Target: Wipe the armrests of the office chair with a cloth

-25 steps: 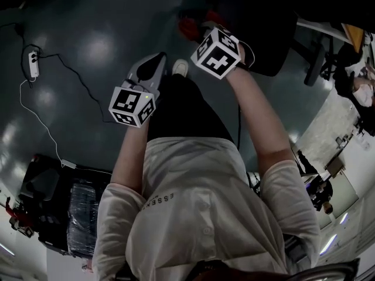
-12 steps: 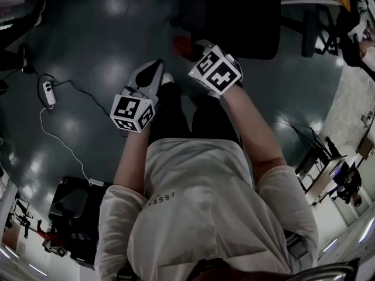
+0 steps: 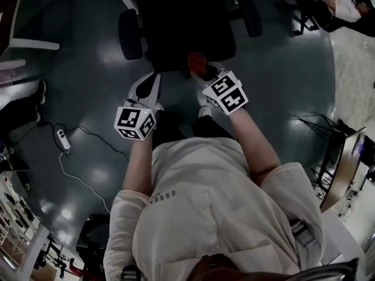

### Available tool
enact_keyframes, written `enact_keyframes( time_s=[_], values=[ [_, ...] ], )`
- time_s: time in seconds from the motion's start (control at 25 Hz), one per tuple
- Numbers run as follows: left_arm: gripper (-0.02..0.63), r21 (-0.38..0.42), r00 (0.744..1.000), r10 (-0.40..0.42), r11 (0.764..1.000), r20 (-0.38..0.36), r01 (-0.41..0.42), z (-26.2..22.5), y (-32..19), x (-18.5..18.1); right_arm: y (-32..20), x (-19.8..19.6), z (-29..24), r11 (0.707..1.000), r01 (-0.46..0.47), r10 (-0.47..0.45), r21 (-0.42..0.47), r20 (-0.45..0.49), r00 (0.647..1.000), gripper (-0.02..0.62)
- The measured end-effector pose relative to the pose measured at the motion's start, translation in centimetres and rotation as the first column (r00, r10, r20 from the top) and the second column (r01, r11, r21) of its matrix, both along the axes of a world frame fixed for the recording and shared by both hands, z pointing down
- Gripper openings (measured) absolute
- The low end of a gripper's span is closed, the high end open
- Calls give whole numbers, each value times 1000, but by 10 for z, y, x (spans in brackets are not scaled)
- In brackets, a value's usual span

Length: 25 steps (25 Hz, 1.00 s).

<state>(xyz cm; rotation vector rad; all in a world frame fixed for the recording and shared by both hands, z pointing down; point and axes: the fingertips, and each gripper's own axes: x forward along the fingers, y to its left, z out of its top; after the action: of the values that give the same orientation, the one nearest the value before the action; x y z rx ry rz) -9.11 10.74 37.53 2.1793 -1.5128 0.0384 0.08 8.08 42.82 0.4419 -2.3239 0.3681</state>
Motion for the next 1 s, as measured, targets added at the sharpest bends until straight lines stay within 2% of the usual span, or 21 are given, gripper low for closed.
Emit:
enact_keyframes(
  time_s=[0.08,0.28,0.4,0.52,0.68,0.84,1.0],
  values=[
    [17,14,999,38,999,-2,-38,-4,-13,42,-8,52,-2,997,-77,77,-13,9,997,51],
    [17,22,992,122,992,-15,-122,1,-41,143,-20,161,9,985,-168,168,-27,-20,986,52],
    [17,1,979,202,979,-5,-202,7,-51,204,-31,218,16,969,-243,242,-48,-22,970,52],
    [17,-37,964,267,963,5,-266,18,-60,247,-39,263,26,948,-307,306,-79,-25,952,52],
    [17,-83,953,303,950,10,-301,34,-84,270,-67,304,42,925,-369,366,-91,-42,930,52],
    [17,-109,954,298,949,20,-294,61,-125,274,-115,326,56,903,-424,420,-72,-61,905,52],
    [17,-125,961,275,955,20,-270,79,-178,271,-169,326,62,912,-406,403,-65,-55,914,52]
  ],
)
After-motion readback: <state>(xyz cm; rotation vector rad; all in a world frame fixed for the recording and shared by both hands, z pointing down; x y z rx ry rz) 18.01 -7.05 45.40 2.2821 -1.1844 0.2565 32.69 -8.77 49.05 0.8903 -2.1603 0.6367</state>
